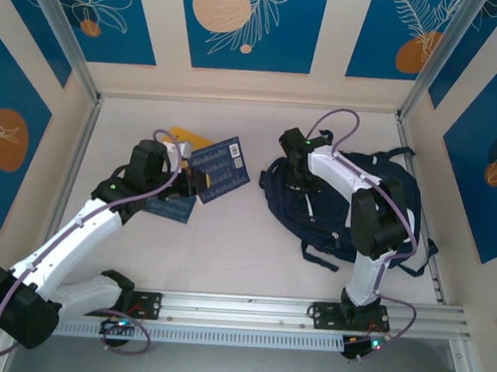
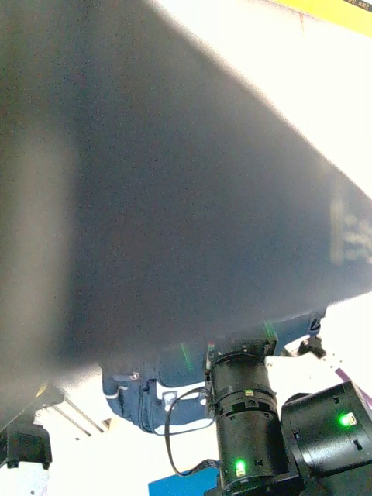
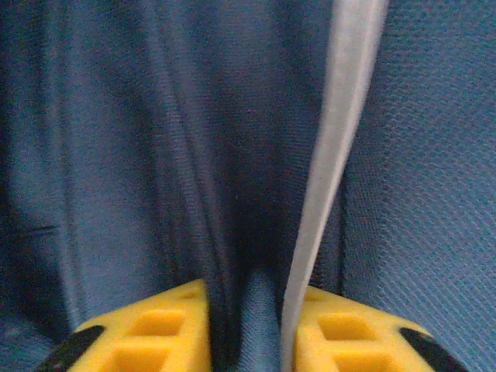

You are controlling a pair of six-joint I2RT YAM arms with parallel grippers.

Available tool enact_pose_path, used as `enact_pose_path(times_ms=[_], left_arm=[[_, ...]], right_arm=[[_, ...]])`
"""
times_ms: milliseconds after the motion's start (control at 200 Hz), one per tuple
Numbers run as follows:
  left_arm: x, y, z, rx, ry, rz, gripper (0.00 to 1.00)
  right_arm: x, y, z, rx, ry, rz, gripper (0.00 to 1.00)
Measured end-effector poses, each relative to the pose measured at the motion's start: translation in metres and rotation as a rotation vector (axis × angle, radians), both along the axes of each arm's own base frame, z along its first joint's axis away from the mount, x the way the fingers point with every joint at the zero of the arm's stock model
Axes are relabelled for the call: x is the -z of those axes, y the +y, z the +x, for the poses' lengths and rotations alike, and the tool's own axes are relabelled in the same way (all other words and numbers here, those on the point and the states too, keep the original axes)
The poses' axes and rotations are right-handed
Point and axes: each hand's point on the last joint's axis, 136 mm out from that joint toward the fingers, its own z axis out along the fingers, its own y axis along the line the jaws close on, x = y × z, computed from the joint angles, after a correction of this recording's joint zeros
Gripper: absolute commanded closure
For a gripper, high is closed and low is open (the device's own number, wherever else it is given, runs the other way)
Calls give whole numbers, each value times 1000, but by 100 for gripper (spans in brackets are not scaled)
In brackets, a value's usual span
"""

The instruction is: Pack the student bag

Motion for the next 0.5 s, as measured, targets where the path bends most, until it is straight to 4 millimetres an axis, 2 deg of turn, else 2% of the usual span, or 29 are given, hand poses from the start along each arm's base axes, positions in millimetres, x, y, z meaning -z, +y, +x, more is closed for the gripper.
enact_pose_path(times_ms=[35, 195, 330, 500], left_arm=[[1, 0, 0, 0, 2, 1, 100], [3, 0, 1, -1, 7, 3, 100], [4, -1, 1, 5, 13, 1, 100], [10, -3, 2, 11, 34, 7, 100]], right_arm=[[0, 0, 0, -12, -2, -2, 100], [-9, 0, -1, -43, -44, 17, 100], [-38, 3, -8, -135, -119, 78, 100], [-82, 10, -34, -298, -227, 234, 100]])
